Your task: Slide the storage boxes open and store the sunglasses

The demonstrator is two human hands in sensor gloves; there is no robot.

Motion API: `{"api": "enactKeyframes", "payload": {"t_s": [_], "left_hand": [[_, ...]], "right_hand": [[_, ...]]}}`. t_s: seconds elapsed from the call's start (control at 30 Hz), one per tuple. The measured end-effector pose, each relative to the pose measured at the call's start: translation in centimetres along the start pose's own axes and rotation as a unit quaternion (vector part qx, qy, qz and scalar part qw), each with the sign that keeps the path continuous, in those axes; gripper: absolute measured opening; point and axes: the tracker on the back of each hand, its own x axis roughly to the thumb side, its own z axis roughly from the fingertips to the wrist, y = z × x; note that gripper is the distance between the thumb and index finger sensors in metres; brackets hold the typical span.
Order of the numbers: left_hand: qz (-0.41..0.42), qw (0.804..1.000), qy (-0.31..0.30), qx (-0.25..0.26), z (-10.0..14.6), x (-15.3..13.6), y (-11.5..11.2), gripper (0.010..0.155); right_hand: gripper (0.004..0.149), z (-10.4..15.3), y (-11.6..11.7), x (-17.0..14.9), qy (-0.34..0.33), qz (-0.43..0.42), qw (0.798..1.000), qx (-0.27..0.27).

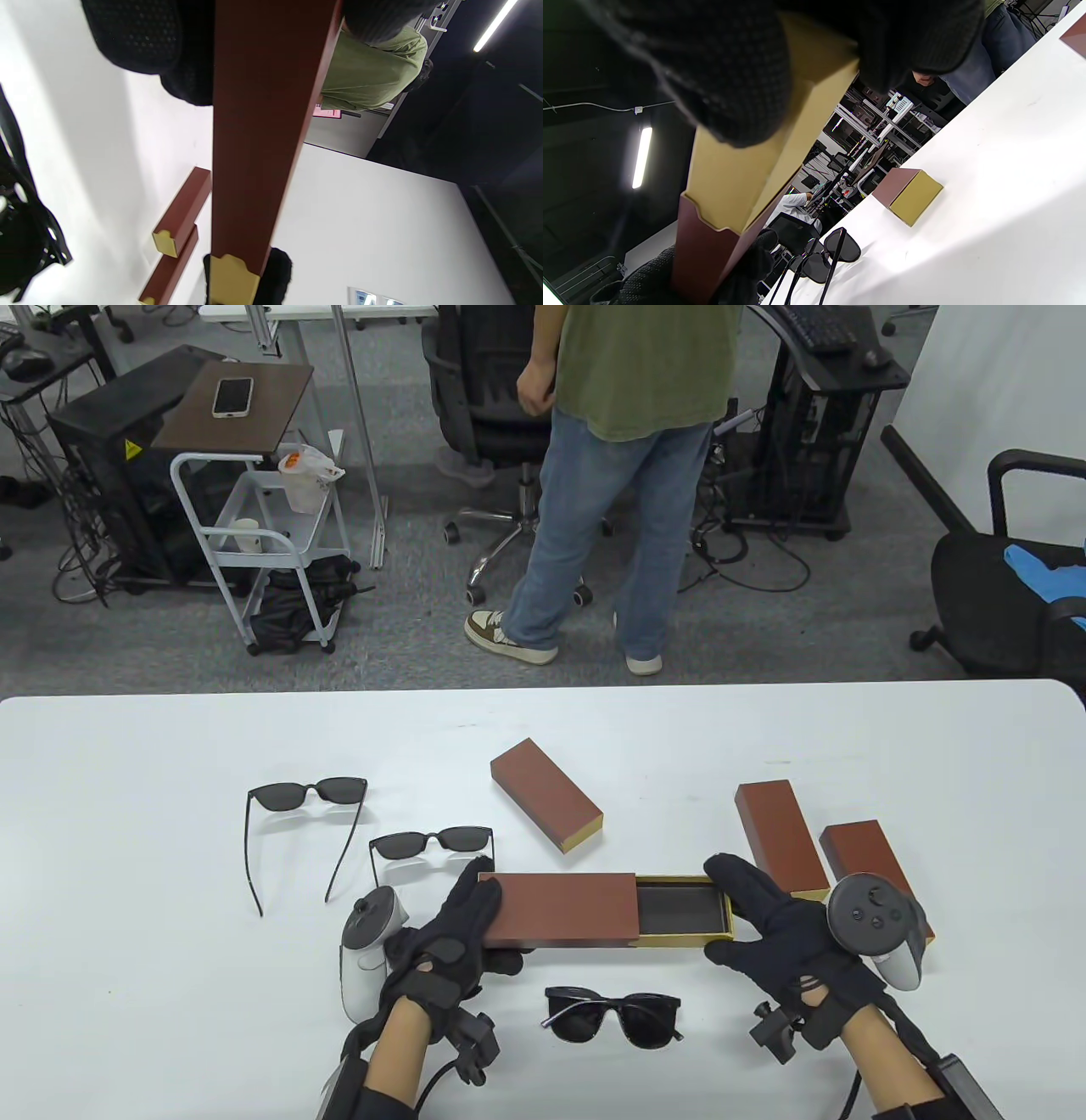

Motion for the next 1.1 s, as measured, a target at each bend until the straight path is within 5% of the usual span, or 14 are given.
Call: {"api": "enactKeyframes", "payload": {"t_s": [0.23,0.43,0.53,0.73,1.0,1.1], "left_hand": [[-0.004,0.997,-0.034,0.065,0.5,0.7,0.3,0.076],[0.052,0.991,-0.078,0.100,1.0,1.2,0.8,0.075],[0.043,0.987,-0.078,0.131,1.4,1.4,1.2,0.075],[0.018,0.977,-0.068,0.203,2.1,1.3,2.5,0.074],[0.021,0.972,-0.064,0.224,2.2,0.9,3.5,0.074],[0.000,0.971,-0.065,0.229,2.2,0.9,3.7,0.074]], "right_hand": [[0.085,-0.1,0.9,0.4,-0.008,0.006,1.000,0.011],[0.100,0.0,2.7,-0.5,0.075,0.103,0.990,0.056],[0.086,0.0,4.4,-0.8,0.093,0.152,0.978,0.108],[0.056,-0.3,9.5,1.6,0.000,0.284,0.952,0.117],[0.048,0.1,14.4,3.7,-0.072,0.434,0.891,0.111],[0.046,0.1,14.8,3.5,-0.071,0.430,0.892,0.120]]}}
